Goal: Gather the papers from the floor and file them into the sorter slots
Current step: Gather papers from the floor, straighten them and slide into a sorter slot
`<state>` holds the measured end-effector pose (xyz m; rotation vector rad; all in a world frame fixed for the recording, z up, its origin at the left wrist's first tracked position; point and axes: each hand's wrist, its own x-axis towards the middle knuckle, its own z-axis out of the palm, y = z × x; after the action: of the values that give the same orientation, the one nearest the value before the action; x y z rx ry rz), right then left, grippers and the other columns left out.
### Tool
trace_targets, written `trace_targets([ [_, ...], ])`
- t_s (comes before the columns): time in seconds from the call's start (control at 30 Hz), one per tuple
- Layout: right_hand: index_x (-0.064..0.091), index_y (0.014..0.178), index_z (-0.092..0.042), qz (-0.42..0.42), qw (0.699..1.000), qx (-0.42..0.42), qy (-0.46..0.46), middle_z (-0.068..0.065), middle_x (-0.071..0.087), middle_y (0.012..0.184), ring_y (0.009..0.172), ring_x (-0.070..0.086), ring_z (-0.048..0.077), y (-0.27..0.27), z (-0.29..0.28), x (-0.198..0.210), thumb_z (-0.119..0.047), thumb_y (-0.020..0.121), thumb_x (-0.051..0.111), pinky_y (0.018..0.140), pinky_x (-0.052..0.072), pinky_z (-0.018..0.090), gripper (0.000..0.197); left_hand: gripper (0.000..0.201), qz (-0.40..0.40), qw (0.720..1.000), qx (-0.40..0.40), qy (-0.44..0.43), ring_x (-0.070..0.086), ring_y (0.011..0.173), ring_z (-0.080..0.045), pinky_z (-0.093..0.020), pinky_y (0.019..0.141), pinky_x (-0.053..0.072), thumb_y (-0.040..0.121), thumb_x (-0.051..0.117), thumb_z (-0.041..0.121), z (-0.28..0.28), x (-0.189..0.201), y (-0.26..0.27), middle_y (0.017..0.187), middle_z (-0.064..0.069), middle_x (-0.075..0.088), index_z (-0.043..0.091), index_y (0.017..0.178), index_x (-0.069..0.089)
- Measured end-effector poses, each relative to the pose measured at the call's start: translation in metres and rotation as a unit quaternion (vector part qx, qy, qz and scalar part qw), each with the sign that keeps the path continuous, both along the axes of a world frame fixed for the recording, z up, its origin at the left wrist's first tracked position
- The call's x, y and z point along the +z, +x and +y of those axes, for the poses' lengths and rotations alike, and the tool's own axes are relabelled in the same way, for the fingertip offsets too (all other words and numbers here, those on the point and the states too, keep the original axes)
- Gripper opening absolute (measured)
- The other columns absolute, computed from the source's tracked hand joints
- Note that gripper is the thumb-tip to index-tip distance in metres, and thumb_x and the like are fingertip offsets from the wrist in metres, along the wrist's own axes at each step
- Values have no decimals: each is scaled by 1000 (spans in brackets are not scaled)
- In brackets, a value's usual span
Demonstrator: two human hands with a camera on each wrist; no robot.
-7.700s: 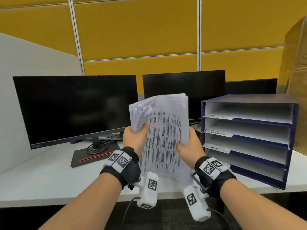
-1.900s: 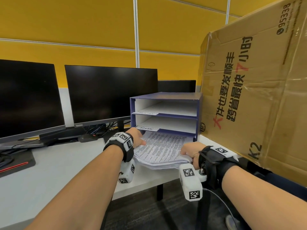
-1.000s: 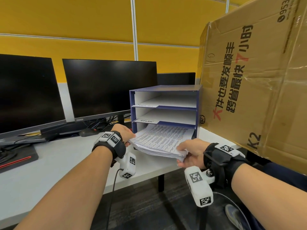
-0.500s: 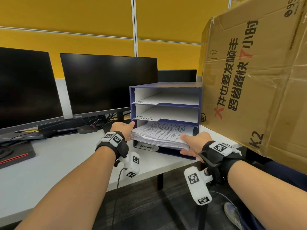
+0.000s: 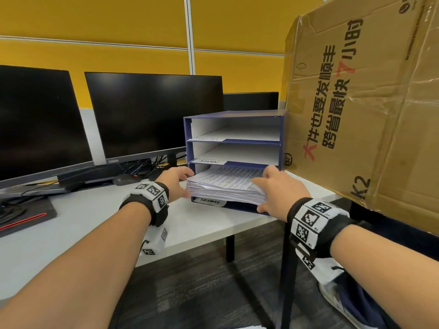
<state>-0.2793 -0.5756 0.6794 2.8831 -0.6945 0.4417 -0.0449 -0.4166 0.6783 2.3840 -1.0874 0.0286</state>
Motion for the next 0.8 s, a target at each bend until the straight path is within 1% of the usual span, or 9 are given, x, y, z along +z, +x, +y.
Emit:
trace_targets([
  [0.13, 53, 122, -28, 34, 998, 19, -55, 2, 45, 120, 108, 47, 24, 9, 2, -7, -43, 85, 63, 71, 47, 35, 40, 52, -72, 997, 6, -29, 57, 103, -18, -33, 92, 48, 63, 87, 8, -6, -6, -2, 113, 1, 63, 23, 107, 62],
  [0.27, 58, 115, -27, 35, 997, 26, -58, 0, 52, 116, 108, 49, 23, 11, -2, -7, -42, 95, 48, 75, 48, 36, 27, 51, -127, 992, -13, -12, 56, 100, -18, -33, 91, 49, 62, 89, 18, -9, -4, -2, 109, 3, 62, 23, 107, 65],
  [0.37, 58, 97, -27, 57, 996, 26, -70, -3, 51, 107, 105, 51, 23, 12, -7, 0, -36, 98, 44, 73, 48, 35, 17, 36, -123, 992, -16, -8, 56, 95, -17, -33, 90, 50, 71, 84, 22, -6, 3, -2, 106, 4, 61, 23, 105, 71],
  [0.47, 47, 68, -27, 49, 999, 5, -15, -4, 51, 95, 98, 55, 22, 15, -10, 7, -35, 99, 45, 70, 43, 33, 31, 28, -97, 995, -29, 3, 57, 93, -14, -31, 91, 49, 79, 77, 26, -5, 8, 0, 108, 2, 64, 22, 106, 73],
  [0.6, 45, 59, -20, 42, 998, -9, 45, -3, 52, 76, 83, 57, 22, 20, -10, 12, -36, 98, 47, 74, 48, 34, 41, 19, -75, 997, -35, -9, 60, 105, -18, -29, 96, 46, 87, 69, 22, -7, 8, 0, 109, -3, 70, 18, 105, 75],
  [0.67, 46, 60, -20, 53, 998, -6, 47, -3, 52, 76, 86, 58, 24, 19, -6, 13, -36, 97, 46, 76, 50, 36, 41, 21, -70, 997, -32, -10, 60, 107, -19, -28, 97, 44, 87, 69, 20, -9, 7, -1, 111, -5, 70, 16, 106, 75],
  [0.7, 52, 66, -20, 60, 998, -5, 36, -1, 55, 84, 92, 58, 24, 17, -4, 12, -37, 97, 46, 78, 50, 37, 36, 23, -69, 997, -29, -6, 60, 106, -19, -29, 96, 45, 87, 69, 20, -9, 6, -1, 113, -5, 69, 16, 108, 74],
  [0.77, 61, 96, -23, 81, 997, -2, -15, 0, 55, 110, 108, 51, 25, 13, 0, 11, -47, 94, 45, 85, 45, 37, 28, 32, -72, 997, -26, 7, 59, 99, -18, -31, 94, 48, 82, 74, 21, -7, 6, -2, 113, -2, 66, 18, 114, 71],
  [0.8, 58, 112, -26, 93, 994, 4, -52, 0, 52, 121, 113, 47, 25, 11, 0, 9, -52, 92, 46, 88, 43, 37, 35, 39, -79, 996, -27, 17, 59, 95, -17, -31, 92, 49, 77, 79, 22, -5, 7, -2, 109, 0, 65, 20, 115, 70],
])
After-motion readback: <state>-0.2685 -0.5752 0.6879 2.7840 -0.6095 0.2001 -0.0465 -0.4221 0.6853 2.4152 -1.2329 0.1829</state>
